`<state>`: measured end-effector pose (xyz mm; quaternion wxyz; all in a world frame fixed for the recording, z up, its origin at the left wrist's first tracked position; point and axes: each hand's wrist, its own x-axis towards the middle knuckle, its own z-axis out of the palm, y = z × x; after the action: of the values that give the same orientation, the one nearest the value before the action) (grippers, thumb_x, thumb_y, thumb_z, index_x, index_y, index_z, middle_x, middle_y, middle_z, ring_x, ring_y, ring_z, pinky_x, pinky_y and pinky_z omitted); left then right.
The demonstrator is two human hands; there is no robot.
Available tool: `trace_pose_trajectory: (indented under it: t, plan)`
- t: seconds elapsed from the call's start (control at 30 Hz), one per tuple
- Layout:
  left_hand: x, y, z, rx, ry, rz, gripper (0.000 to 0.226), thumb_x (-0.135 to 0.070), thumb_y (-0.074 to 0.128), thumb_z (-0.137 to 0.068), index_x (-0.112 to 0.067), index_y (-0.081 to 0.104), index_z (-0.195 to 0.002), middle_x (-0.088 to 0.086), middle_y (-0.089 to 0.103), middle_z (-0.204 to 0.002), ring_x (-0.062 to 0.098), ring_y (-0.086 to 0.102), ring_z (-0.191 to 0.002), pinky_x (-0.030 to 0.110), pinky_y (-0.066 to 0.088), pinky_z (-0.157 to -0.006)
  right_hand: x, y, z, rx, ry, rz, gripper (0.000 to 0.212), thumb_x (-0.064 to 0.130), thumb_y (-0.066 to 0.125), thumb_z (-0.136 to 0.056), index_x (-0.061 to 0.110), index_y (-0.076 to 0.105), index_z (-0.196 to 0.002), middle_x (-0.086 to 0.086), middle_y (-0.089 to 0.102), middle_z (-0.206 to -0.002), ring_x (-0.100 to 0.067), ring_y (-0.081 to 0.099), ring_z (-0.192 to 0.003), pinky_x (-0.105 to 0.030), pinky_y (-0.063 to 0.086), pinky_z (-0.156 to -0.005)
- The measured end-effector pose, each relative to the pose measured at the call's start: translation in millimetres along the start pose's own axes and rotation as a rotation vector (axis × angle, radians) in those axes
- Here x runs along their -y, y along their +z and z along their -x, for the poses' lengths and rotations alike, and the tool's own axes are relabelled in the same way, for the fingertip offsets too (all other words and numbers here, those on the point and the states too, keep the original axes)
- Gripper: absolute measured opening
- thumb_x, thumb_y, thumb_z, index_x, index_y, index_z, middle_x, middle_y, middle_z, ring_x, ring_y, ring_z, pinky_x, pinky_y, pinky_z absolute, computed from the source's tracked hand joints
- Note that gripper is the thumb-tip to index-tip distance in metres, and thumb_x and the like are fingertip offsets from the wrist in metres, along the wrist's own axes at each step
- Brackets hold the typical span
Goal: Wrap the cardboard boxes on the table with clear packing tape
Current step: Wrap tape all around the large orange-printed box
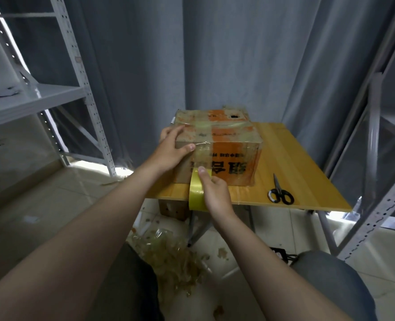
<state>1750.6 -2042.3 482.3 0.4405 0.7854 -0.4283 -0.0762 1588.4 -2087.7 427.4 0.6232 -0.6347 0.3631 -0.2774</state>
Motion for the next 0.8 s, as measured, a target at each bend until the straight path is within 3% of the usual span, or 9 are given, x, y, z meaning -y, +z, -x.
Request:
trace_pose_trajectory:
  t: [0.1,0.23,0.37,0.43,0.53,0.63,0.8]
  plan:
    - [-7,12,24,-0.110,-0.153,0.108,0.071,-0.038,0.067,-0.099,-0.025,0.028,-0.157,0.006,0.023,-0.151,0.015,0.038,-0.127,0.033,0.031,-0.115,-4,-14,-5,-0.082,0.009,0.023,0.060,0.056,0.043,-0.106,0.003,0.069,-0.096,-0.016,0.071,-0.086,-0.029,0.069,-0.080,-0.032,0.047,-0.067]
    - [-16,25,43,-0.240,-0.393,0.224,0.055,-0.036,0.064,-0.099,-0.021,0.033,-0.142,0.012,0.034,-0.146,0.028,0.048,-0.123,0.039,0.041,-0.109,-2,-46,-22,-0.136,-0.043,0.209,0.048,0.049,0.046,-0.106,0.012,0.064,-0.079,-0.006,0.061,-0.069,-0.027,0.061,-0.067,-0.040,0.048,-0.067]
    - [-17,38,49,-0.002,-0.542,0.366,0.051,-0.041,0.072,-0.092,-0.024,0.046,-0.133,0.007,0.055,-0.132,0.028,0.058,-0.113,0.044,0.054,-0.094,14,-100,-42,-0.056,-0.047,0.739,0.038,0.035,0.056,-0.100,0.007,0.066,-0.076,-0.008,0.066,-0.070,-0.030,0.064,-0.068,-0.039,0.050,-0.064]
    - [-21,43,55,0.116,-0.562,0.483,0.043,-0.035,0.070,-0.096,-0.029,0.051,-0.134,0.004,0.061,-0.117,0.028,0.063,-0.107,0.038,0.052,-0.079,25,-126,-46,-0.120,-0.037,1.002,0.025,0.029,0.058,-0.098,0.010,0.061,-0.082,-0.005,0.064,-0.083,-0.032,0.065,-0.083,-0.037,0.049,-0.068]
    - [-22,48,59,0.123,-0.546,0.540,0.038,-0.030,0.068,-0.098,-0.029,0.054,-0.133,0.001,0.064,-0.109,0.024,0.068,-0.098,0.038,0.053,-0.080,27,-154,-57,-0.164,0.044,1.264,0.006,0.015,0.063,-0.094,0.013,0.058,-0.094,-0.007,0.055,-0.090,-0.035,0.064,-0.100,-0.038,0.047,-0.073]
    - [-27,48,61,0.156,-0.555,0.615,0.028,-0.023,0.065,-0.101,-0.024,0.055,-0.127,0.007,0.077,-0.100,0.024,0.077,-0.076,0.044,0.062,-0.082,16,-166,-66,-0.122,0.183,1.317,0.010,0.022,0.066,-0.095,0.014,0.059,-0.095,-0.009,0.057,-0.091,-0.034,0.065,-0.100,-0.037,0.049,-0.072]
    - [-32,49,59,0.152,-0.521,0.547,0.022,-0.027,0.062,-0.104,-0.016,0.056,-0.123,0.007,0.081,-0.092,0.025,0.078,-0.078,0.037,0.060,-0.068,12,-169,-71,-0.108,0.211,1.276,0.020,0.020,0.070,-0.090,0.016,0.054,-0.102,-0.015,0.064,-0.111,-0.035,0.068,-0.105,-0.042,0.061,-0.084]
